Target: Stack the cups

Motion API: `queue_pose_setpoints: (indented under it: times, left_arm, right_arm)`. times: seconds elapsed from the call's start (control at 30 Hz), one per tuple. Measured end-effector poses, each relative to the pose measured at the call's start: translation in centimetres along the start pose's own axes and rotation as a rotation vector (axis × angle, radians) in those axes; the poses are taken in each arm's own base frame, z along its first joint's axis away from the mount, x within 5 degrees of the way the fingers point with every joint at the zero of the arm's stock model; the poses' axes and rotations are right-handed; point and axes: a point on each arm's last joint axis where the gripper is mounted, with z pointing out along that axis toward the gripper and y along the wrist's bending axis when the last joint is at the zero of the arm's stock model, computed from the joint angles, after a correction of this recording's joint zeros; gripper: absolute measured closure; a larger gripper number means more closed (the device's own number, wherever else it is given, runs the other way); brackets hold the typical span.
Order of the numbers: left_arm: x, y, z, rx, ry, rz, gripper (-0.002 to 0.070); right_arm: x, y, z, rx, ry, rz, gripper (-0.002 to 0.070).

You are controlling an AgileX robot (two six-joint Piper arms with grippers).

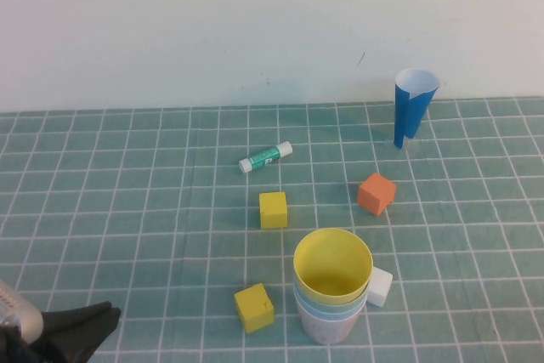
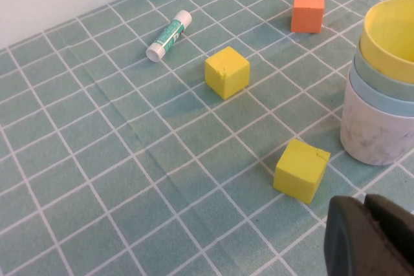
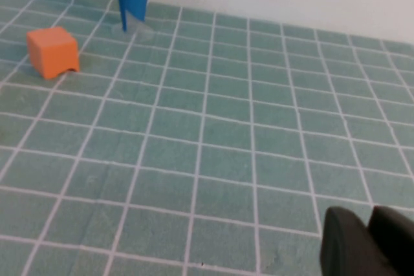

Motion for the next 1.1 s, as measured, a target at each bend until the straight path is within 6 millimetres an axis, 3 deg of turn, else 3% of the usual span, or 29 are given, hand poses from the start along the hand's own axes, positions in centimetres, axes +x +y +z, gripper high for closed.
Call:
queue_pose_setpoints:
  times: [1.1]
  left_arm:
    - [0.00,0.00,0.00,0.000,0.000,0.002,0.0676]
  right_arm:
    - [-0.01,-0.03,-0.02,-0.004,0.003,-0.008,0.0603]
